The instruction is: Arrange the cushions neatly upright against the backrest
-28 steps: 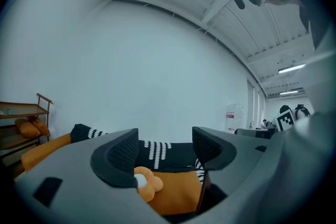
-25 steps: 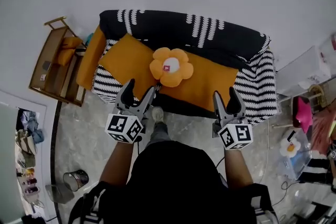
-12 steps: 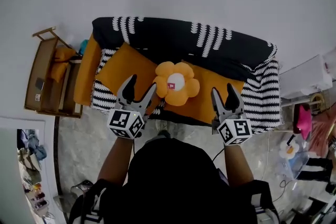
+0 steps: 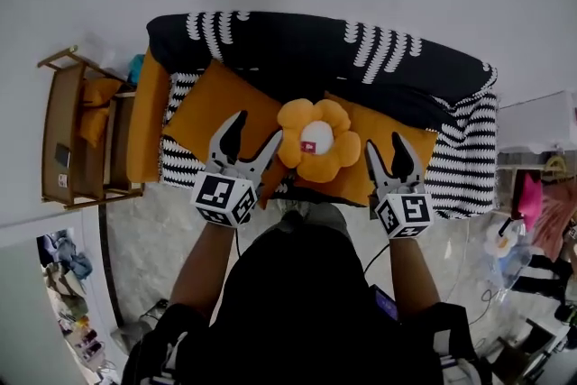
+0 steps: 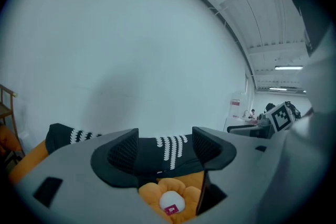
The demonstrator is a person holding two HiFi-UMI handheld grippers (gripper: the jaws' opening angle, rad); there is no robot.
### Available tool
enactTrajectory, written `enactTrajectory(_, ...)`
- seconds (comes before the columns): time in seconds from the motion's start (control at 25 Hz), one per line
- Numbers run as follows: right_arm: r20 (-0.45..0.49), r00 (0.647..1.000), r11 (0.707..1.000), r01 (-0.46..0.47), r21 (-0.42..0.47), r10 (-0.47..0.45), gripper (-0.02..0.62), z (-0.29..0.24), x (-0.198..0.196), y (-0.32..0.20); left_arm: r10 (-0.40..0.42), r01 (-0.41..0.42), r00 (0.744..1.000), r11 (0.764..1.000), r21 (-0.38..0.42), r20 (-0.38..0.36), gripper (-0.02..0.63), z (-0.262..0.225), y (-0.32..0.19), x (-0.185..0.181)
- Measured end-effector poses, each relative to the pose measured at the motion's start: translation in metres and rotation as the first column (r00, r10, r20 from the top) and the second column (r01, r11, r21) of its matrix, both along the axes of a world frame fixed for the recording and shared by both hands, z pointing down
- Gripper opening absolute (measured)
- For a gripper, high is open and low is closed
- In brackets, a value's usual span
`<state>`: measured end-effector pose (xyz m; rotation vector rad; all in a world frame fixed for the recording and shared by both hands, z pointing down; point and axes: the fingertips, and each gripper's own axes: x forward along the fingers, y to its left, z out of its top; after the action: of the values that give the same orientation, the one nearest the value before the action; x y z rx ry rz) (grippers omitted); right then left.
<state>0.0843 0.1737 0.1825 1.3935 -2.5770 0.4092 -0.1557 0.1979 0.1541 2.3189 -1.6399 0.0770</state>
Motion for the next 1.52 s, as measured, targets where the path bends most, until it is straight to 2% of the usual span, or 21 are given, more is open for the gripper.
enactTrajectory(0.16, -0.054, 0.998, 0.998, 0.034, -0.059, -0.038, 0.262, 0.032, -0.006, -0.014, -0.005, 0.004, 1.0, 0.997, -0.083, -0.018, 0.333, 0.034, -0.01, -0.004)
enactTrajectory(0.52, -0.146, 0.985, 0.979, 0.066, -0.194, -0.096, 0.262, 0.117, -0.004, -0.066, 0.007, -0.004, 1.0, 0.973, -0.23, 0.015, 0.333, 0.114, -0.052, -0.002)
enactTrajectory(0.84, -0.193, 0.949, 0.935, 0.184, -0.304, -0.249, 0.282, 0.216, -0.017, -0.092, -0.019, 0.022, 1.0, 0.938, -0.345, 0.012, 0.333, 0.219, -0.086, 0.002)
enactTrajectory(1.0, -0.233, 0.915, 0.899, 0.229, -0.373, -0.33, 0.289, 0.277, -0.025, -0.092, -0.016, 0.015, 1.0, 0.895, -0.447, 0.002, 0.333, 0.278, -0.08, 0.01)
enactTrajectory(1.16, -0.262, 0.871, 0.843, 0.261, -0.47, -0.416, 0.333, 0.339, -0.026, -0.091, 0.0, 0.014, 1.0, 0.844, -0.537, 0.026, 0.342, 0.335, -0.069, 0.015)
enactTrajectory(1.28, -0.227, 0.864, 0.799, 0.276, -0.534, -0.45, 0.359, 0.366, -0.03, -0.089, 0.021, 0.011, 0.999, 0.809, -0.588, 0.048, 0.353, 0.367, -0.065, 0.014)
enactTrajectory(1.4, -0.216, 0.856, 0.781, 0.289, -0.553, -0.47, 0.365, 0.378, -0.034, -0.087, 0.045, 0.003, 0.997, 0.789, -0.614, 0.063, 0.359, 0.385, -0.066, 0.014)
enactTrajectory(1.52, -0.191, 0.866, 0.768, 0.283, -0.575, -0.462, 0.367, 0.387, -0.037, -0.086, 0.051, -0.009, 0.998, 0.77, -0.638, 0.047, 0.374, 0.399, -0.067, 0.016)
